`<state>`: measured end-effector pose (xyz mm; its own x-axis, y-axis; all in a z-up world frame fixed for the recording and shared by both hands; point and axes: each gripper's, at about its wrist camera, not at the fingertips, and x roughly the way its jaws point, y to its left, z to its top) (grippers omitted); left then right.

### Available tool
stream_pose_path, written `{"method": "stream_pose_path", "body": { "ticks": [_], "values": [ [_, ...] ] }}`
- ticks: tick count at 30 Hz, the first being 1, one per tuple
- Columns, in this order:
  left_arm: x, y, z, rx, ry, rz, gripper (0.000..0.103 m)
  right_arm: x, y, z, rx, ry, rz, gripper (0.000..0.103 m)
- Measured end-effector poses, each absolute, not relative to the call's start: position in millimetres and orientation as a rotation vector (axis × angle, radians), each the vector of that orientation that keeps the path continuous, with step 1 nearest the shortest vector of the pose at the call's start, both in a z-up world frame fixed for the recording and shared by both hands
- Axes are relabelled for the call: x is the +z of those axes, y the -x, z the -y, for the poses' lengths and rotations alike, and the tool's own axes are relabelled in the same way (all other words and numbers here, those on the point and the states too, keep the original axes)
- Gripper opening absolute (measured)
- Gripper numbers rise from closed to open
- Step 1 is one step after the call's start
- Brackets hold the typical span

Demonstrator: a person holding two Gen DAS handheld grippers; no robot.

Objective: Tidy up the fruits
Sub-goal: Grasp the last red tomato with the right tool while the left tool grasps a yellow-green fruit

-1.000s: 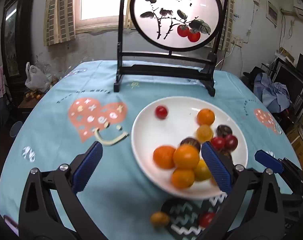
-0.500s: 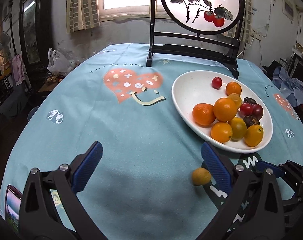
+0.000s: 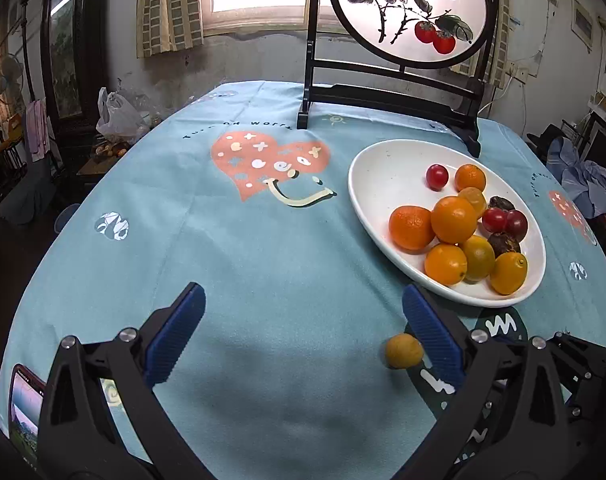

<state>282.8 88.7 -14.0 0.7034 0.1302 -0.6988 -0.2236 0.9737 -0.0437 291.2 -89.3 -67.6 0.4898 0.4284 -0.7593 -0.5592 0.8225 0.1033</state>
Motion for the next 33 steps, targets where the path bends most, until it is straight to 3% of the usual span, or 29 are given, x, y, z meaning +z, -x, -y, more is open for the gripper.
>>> {"method": "stream_pose_path", "body": {
  "ticks": [2, 10, 17, 27, 29, 33],
  "values": [
    [-15, -283, -88, 0.196, 0.125, -0.768, 0.101, -67, -291, 91, 0.618, 0.149, -0.878, 0.033],
    [-25, -281, -71, 0.097, 0.124, -0.800, 0.099, -46, -294, 120, 0.568, 0.007, -0.815, 0.033],
    [-47, -284, -42, -0.026, 0.028, -0.882, 0.062, -51, -301, 129, 0.543, -0.045, -0.849, 0.033],
    [-63, -289, -34, -0.081, 0.007, -0.922, 0.046, -52, -299, 130, 0.545, -0.046, -0.846, 0.033],
    [-65, -290, -31, -0.088, -0.008, -0.925, 0.038, -51, -298, 129, 0.545, -0.044, -0.842, 0.033],
    [-66, -290, -28, -0.083, -0.030, -0.914, 0.031, -51, -297, 130, 0.548, -0.045, -0.841, 0.033]
  ]
}}
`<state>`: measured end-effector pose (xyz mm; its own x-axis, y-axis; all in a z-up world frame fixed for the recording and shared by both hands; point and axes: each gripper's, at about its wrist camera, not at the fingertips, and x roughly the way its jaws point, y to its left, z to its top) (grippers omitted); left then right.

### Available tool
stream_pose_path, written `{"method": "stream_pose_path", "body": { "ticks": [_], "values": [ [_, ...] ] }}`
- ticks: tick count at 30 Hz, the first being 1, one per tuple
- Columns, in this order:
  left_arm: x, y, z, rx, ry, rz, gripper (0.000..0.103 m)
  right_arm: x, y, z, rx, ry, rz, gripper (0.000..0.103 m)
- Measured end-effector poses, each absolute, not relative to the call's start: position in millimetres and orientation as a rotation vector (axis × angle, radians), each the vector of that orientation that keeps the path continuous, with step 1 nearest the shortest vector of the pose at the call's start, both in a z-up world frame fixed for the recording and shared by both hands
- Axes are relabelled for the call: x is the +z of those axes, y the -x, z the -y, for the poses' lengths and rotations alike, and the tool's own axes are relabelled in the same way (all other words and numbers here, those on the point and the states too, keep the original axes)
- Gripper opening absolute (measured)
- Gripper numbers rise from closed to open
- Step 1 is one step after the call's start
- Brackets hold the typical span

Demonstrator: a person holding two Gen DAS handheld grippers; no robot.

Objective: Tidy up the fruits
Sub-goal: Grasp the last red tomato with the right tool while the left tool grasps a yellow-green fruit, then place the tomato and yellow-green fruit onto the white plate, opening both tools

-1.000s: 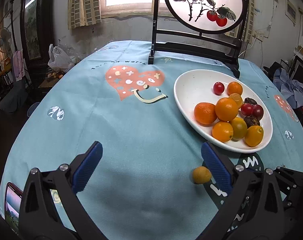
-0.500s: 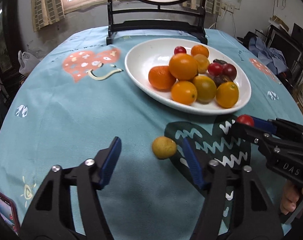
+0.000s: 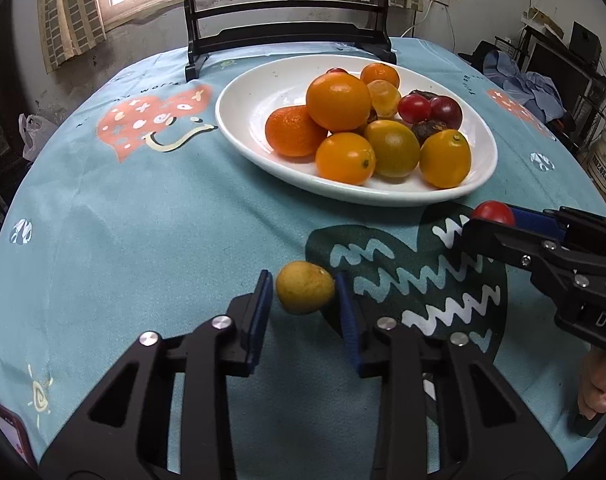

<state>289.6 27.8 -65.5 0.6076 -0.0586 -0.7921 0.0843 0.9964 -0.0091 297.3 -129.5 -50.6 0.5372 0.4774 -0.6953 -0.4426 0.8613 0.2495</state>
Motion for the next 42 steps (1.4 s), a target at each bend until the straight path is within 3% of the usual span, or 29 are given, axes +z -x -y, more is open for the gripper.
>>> {"method": "stream_pose_path", "body": {
  "ticks": [10, 19, 28, 35, 42],
  "values": [
    [-62, -287, -27, -0.085, -0.030, -0.903, 0.029, -48, -294, 129, 0.565, -0.043, -0.833, 0.033],
    [-17, -269, -24, -0.129, -0.011, -0.773, 0.029, -22, -283, 135, 0.620, -0.120, -0.728, 0.033],
    [33, -331, -32, -0.128, 0.054, -0.705, 0.029, 12, -336, 148, 0.514, -0.191, -0.624, 0.033],
    [15, -406, -30, -0.076, 0.025, -0.784, 0.029, -12, -386, 140, 0.479, -0.170, -0.708, 0.033],
    [-9, -429, -38, -0.040, 0.024, -0.841, 0.029, -32, -406, 135, 0.495, -0.155, -0.774, 0.033]
  ]
}}
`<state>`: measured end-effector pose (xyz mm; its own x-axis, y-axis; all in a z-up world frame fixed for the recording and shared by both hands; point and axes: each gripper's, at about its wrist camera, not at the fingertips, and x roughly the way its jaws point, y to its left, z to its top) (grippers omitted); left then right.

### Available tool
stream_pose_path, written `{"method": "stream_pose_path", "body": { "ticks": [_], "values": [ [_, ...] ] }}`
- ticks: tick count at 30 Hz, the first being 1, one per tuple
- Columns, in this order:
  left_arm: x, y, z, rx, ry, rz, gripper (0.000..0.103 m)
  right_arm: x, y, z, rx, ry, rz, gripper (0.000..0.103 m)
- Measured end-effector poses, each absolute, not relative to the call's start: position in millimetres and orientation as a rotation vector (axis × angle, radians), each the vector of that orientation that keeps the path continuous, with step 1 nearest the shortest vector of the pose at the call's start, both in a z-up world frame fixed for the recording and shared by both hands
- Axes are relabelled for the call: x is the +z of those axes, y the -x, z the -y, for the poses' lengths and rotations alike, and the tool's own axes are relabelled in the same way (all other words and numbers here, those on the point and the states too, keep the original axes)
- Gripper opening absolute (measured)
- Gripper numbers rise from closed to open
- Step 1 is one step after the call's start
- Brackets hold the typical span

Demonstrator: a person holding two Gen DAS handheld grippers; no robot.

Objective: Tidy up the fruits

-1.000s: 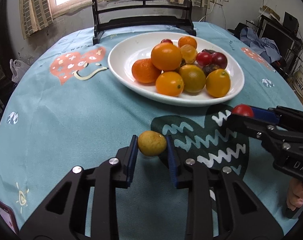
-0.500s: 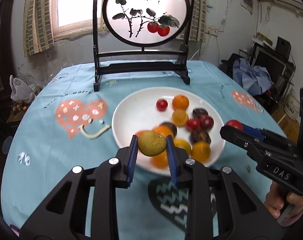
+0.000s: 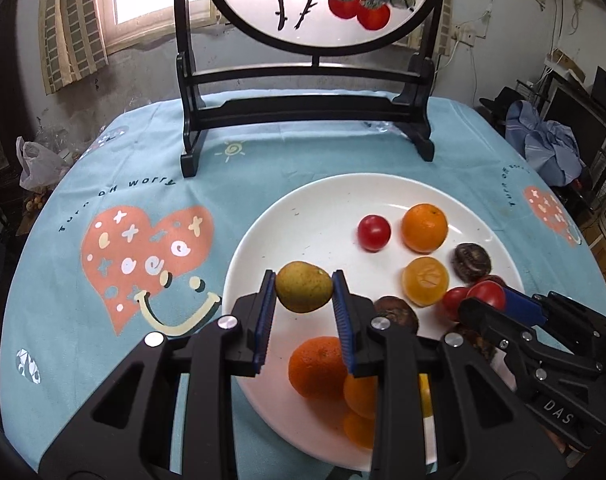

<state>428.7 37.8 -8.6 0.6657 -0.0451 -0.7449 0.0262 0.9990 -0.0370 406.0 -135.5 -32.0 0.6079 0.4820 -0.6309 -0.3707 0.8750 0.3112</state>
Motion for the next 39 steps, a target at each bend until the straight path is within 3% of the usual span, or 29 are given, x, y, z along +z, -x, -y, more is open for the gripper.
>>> {"method": "stream_pose_path", "body": {
  "ticks": [2, 3, 4, 5, 8, 11, 12, 13, 24, 39],
  "values": [
    [-11, -429, -38, -0.022, 0.017, -0.847, 0.034, -31, -404, 135, 0.497, -0.152, -0.770, 0.037],
    [-11, -427, -38, -0.008, 0.009, -0.844, 0.044, -29, -403, 136, 0.488, -0.151, -0.773, 0.052],
    [-8, -423, -38, 0.014, -0.001, -0.829, 0.066, -26, -400, 138, 0.467, -0.154, -0.768, 0.068],
    [-4, -418, -39, 0.038, -0.012, -0.806, 0.077, -21, -395, 141, 0.455, -0.163, -0.751, 0.069],
    [11, -396, -39, 0.067, -0.044, -0.755, 0.090, -6, -376, 147, 0.482, -0.164, -0.731, 0.070],
    [26, -362, -37, 0.063, -0.057, -0.715, 0.098, 4, -349, 153, 0.496, -0.148, -0.704, 0.085],
    [29, -349, -37, 0.061, -0.060, -0.702, 0.099, 6, -338, 155, 0.497, -0.138, -0.691, 0.096],
    [32, -334, -36, 0.058, -0.057, -0.689, 0.100, 7, -324, 157, 0.497, -0.124, -0.674, 0.100],
    [-2, -224, -21, 0.003, -0.032, -0.710, 0.101, -31, -233, 169, 0.504, 0.002, -0.764, 0.102],
    [-19, -205, -18, 0.021, -0.054, -0.730, 0.101, -37, -211, 160, 0.503, 0.090, -0.742, 0.102]
  ]
}}
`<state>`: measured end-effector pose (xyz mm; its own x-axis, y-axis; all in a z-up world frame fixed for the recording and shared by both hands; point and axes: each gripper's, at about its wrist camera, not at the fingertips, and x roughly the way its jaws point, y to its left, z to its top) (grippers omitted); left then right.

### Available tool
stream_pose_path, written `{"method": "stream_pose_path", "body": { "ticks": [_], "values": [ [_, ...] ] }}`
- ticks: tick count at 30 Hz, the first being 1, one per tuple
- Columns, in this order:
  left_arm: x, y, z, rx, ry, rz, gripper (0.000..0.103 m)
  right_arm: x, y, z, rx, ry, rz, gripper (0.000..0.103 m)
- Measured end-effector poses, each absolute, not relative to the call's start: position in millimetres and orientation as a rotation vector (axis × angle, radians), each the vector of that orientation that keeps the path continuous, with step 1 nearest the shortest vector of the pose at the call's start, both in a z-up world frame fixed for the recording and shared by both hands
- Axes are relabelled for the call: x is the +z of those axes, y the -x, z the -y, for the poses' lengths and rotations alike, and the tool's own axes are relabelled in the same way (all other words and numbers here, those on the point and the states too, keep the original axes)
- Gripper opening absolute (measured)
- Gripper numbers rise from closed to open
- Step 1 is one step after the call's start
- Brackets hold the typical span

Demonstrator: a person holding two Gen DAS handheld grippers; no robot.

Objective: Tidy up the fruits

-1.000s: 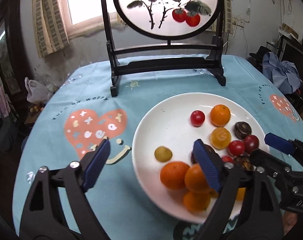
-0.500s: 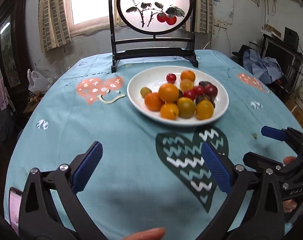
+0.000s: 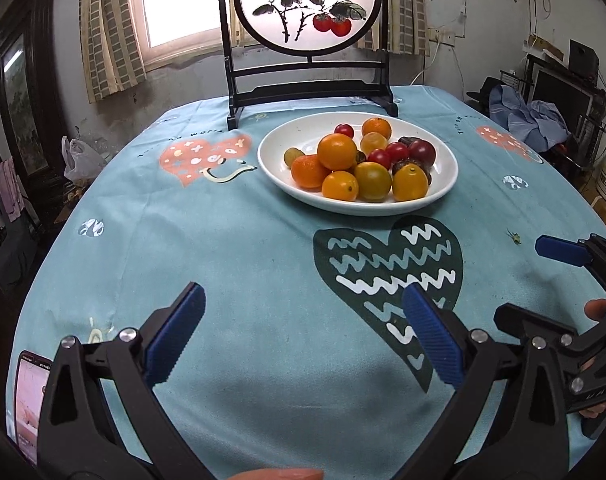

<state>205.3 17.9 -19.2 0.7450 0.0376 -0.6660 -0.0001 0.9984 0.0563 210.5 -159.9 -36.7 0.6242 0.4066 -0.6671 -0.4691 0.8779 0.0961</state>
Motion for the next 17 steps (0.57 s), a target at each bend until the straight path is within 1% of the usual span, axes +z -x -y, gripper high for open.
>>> {"method": "stream_pose_path", "body": {
  "ticks": [17],
  "values": [
    [-23.7, -204.4, -14.3, 0.024, -0.078, -0.734, 0.101, -35.3, -209.6, 162.6, 0.490, 0.087, -0.737, 0.102]
  ]
}}
